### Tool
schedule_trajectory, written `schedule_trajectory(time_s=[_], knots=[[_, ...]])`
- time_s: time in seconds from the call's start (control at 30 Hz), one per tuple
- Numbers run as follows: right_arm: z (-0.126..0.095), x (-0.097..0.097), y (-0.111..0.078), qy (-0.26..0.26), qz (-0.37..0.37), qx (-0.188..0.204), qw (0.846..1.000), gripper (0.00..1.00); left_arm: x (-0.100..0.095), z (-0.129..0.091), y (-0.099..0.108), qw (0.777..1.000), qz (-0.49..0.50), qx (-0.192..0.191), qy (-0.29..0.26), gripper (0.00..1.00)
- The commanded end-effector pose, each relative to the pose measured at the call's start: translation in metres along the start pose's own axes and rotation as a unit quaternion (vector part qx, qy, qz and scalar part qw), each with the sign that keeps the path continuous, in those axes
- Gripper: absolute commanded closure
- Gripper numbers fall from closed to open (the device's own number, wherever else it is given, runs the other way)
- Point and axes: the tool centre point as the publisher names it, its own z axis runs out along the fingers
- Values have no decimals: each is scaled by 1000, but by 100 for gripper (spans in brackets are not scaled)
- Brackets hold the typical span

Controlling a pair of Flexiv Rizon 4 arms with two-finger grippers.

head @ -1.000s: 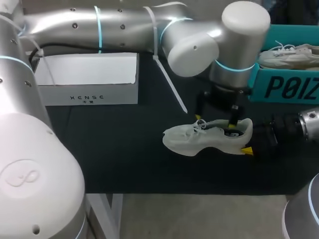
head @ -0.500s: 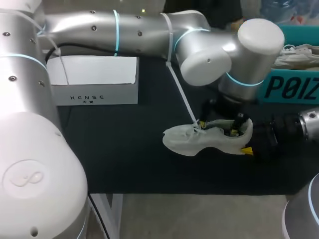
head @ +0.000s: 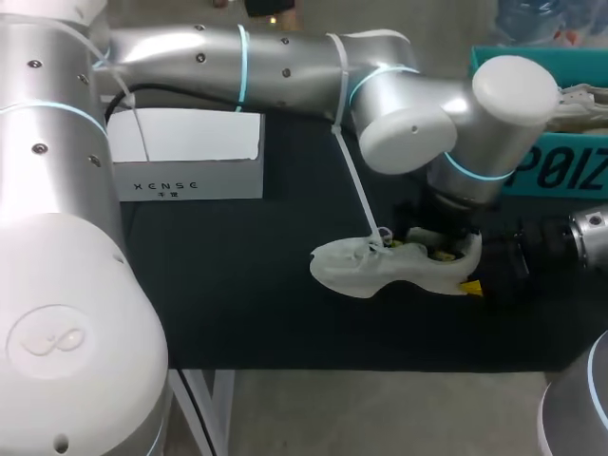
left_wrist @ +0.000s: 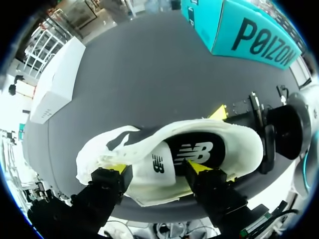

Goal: Take the shoe out of the shoebox, open the shoe tongue, remove and reinsert the insole, then place the shoe into the shoebox

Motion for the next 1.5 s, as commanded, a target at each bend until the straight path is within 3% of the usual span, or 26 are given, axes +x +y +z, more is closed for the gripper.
schedule_trajectory(time_s=[0.03,0.57,1.0,1.13,1.3,1.33,1.37,1.4,1.43,1.47,1.5], knots=[[3,1,-2,0,0,1,1000,100,-5,-2,-3,1000,-6,-4,0,100],[3,1,-2,0,0,1,1000,100,-38,-28,-16,1000,-23,12,5,100],[3,1,-2,0,0,1,1000,100,-93,-46,-31,997,-67,2,27,100],[3,1,-2,0,0,1,1000,100,-113,-52,-31,997,-76,5,32,100],[3,1,-2,0,0,1,1000,100,-125,-56,-26,996,-78,-18,42,100],[3,1,-2,0,0,1,1000,100,-125,-57,-25,996,-79,-20,43,76],[3,1,-2,0,0,1,1000,100,-124,-57,-24,996,-78,-22,43,58],[3,1,-2,0,0,1,1000,100,-121,-56,-24,996,-77,-25,44,46],[3,1,-2,0,0,1,1000,100,-119,-56,-24,996,-76,-27,44,22],[3,1,-2,0,0,1,1000,100,-116,-57,-23,996,-75,-28,45,5],[3,1,-2,0,0,1,1000,100,-114,-57,-23,996,-74,-28,45,0]])
